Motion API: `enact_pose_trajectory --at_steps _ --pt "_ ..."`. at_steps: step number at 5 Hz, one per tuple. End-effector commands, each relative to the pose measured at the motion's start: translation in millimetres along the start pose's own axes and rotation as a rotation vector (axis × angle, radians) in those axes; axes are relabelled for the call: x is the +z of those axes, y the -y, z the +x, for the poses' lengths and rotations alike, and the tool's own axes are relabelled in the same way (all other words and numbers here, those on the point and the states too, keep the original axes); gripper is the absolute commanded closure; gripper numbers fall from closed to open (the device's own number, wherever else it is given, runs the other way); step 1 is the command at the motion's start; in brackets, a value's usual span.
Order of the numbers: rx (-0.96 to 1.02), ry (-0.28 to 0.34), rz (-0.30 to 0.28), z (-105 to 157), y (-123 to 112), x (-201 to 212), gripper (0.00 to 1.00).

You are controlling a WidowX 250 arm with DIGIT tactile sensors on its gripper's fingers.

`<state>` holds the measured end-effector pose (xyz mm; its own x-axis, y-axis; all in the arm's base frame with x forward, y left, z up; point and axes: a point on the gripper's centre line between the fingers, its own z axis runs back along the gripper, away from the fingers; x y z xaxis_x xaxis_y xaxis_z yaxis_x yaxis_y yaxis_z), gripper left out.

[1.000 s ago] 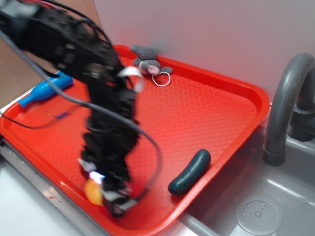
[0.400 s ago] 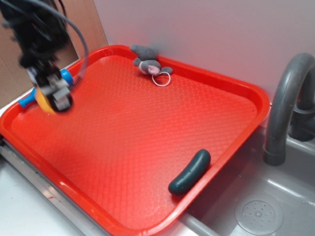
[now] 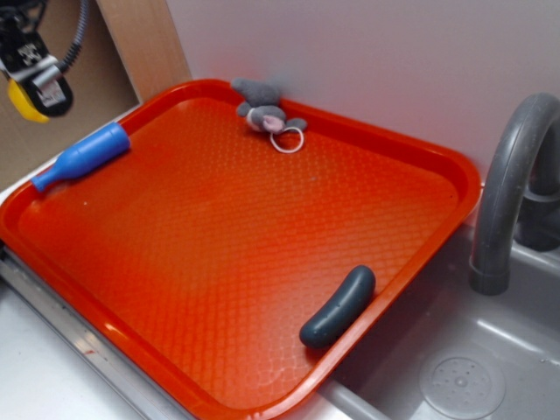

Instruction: Grab the yellow duck.

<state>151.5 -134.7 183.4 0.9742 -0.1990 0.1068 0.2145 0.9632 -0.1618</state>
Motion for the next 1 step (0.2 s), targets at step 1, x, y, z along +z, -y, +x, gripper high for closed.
enact_pose_trajectory --at_steps 1 --pt "0.038 0.089 0.002 0.5 -4.9 14.5 1.00"
